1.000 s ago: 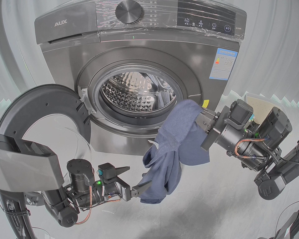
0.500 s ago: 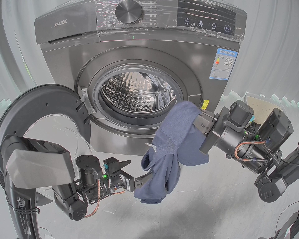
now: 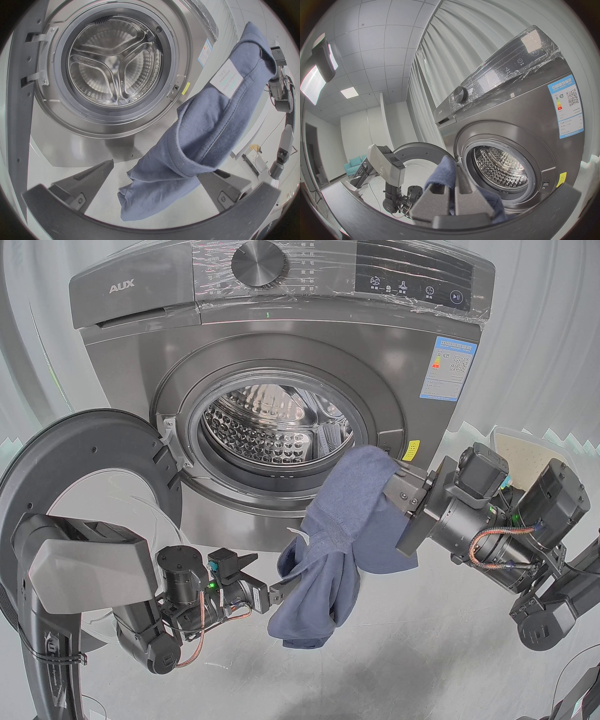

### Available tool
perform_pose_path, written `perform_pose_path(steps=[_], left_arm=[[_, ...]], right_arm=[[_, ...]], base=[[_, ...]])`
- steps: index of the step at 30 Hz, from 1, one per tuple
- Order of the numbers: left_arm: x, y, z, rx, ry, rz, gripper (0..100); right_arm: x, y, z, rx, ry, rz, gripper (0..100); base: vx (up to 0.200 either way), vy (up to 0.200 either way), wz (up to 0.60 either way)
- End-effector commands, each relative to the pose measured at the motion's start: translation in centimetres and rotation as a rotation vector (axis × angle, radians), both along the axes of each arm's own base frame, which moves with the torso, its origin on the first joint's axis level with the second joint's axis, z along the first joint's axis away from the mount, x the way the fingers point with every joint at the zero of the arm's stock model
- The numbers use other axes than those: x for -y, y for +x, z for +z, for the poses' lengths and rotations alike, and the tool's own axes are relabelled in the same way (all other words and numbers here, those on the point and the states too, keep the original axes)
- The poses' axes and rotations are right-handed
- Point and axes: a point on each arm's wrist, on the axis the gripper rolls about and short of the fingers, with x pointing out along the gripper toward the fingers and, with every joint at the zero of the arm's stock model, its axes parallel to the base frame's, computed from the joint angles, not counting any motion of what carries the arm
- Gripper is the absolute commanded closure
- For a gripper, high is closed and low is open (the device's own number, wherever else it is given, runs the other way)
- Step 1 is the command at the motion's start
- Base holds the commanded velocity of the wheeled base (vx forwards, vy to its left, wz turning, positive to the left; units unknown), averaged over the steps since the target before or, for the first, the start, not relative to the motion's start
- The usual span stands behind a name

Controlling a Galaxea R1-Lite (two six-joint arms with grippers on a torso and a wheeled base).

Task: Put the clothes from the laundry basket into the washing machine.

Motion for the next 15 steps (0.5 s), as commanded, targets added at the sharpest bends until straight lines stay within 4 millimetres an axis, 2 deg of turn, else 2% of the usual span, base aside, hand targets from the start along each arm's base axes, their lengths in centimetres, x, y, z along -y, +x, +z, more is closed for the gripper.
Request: perform_pose_path(steps=[1,9,15], left_arm=[[0.5,0.4,-1.0,-0.010,0.005,-0.008,0],[1.6,2.2,-1.4,0.032,-0.017,-0.011,0],[1.9,2.6,-1.9,0.033,-0.019,-0.016,0]], right_arm=[[-0.3,-0.2,0.1,0.003,0.003,0.012,100],[-0.5,-0.4,0.1,0.002,0.002,0.022,100],[-0.7,-0.6,0.0,0.000,0.000,0.030,100]], base=[[0.000,0.000,0.00],[0.000,0.000,0.00],[0.000,0.000,0.00]])
